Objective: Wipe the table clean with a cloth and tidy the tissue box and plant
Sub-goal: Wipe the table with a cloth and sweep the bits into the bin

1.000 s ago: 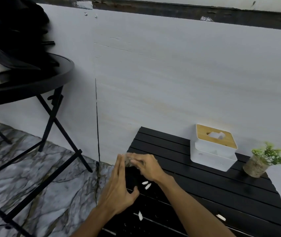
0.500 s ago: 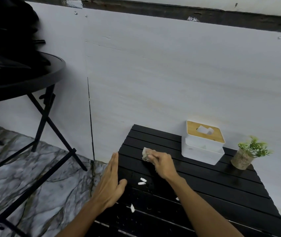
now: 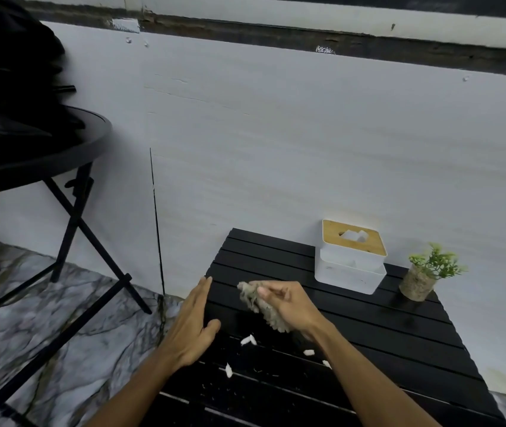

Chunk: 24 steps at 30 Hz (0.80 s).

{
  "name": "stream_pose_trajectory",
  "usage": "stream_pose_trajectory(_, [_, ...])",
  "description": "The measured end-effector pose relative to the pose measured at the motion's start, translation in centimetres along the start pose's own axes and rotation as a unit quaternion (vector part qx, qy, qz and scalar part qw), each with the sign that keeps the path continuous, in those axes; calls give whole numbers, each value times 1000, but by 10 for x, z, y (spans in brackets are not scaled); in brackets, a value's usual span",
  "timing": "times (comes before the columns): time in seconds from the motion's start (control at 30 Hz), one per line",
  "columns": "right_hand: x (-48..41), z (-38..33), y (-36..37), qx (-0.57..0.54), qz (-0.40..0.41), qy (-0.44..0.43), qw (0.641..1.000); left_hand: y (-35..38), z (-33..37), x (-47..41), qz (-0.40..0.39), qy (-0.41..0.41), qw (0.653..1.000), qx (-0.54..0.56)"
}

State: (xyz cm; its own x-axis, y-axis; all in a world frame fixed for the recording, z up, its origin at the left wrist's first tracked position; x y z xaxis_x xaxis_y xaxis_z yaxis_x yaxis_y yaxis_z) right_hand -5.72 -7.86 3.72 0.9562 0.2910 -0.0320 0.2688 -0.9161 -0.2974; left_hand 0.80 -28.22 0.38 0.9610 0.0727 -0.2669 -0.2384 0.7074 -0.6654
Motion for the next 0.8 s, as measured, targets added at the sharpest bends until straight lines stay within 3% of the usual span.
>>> stream_pose_trajectory(0.2, [-22,18,-8,-16,9,84,996,3,34,-33,33,53,998,18])
stream_pose_trajectory(0.33, [-35,23,-22,79,67,41,994,22,40,-55,-6,82,997,-12])
stream_pose_trajectory(0.57, [-71,17,-61,228,83,-8,970,51,38,-93,-22,48,998,17])
stream_pose_trajectory(0.8, [-73,16,-67,312,163,-48,935,70,38,-107,11,16,1000,15])
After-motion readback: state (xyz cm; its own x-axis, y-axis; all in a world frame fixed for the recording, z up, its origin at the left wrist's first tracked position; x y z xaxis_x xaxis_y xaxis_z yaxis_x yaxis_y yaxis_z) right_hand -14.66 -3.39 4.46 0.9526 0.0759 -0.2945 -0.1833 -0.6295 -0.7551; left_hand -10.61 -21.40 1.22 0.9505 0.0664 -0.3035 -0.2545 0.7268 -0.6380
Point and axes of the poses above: each hand's wrist, its own x-axis away from the middle knuckle, its own y-axis out of the palm, z = x × y, the point moved 6 cm from there along -x, towards the middle knuckle, and after that the axes turned 9 degrees about z, right-handed, at the moved point
